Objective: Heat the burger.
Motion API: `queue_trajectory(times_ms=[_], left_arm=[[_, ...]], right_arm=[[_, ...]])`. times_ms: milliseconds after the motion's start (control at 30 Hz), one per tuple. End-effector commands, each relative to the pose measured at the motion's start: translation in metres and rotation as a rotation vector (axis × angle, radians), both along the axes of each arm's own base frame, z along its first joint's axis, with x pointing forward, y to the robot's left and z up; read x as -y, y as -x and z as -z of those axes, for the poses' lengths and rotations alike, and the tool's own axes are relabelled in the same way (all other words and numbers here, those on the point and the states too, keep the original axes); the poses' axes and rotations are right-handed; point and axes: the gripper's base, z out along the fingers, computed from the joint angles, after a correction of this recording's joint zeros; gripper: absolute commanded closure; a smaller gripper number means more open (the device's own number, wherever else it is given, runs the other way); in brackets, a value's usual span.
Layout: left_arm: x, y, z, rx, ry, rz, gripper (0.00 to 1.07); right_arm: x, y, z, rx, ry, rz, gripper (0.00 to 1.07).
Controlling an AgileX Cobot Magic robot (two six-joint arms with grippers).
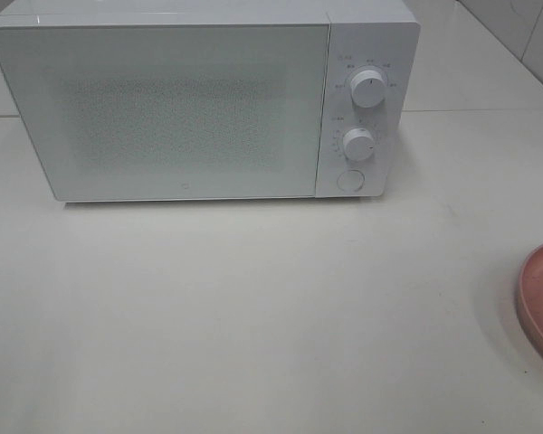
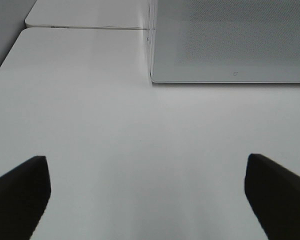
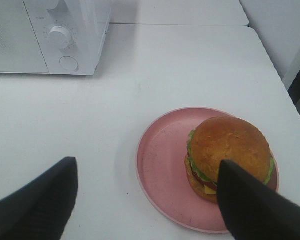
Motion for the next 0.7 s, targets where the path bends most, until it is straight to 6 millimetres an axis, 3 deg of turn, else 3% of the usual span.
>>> queue_trajectory(times_ms=[33, 700], left_arm=[[0.0010, 0.0037, 0.0003, 0.033, 0.007, 0.002, 0.05], [0.0010, 0.0037, 0.0003, 0.033, 0.007, 0.002, 0.05]], right_arm=[[-0.0003, 0.0032, 0.0002, 0.030, 0.000, -0.001, 0.31], [-0.0003, 0.0032, 0.0002, 0.030, 0.000, -0.001, 0.31]])
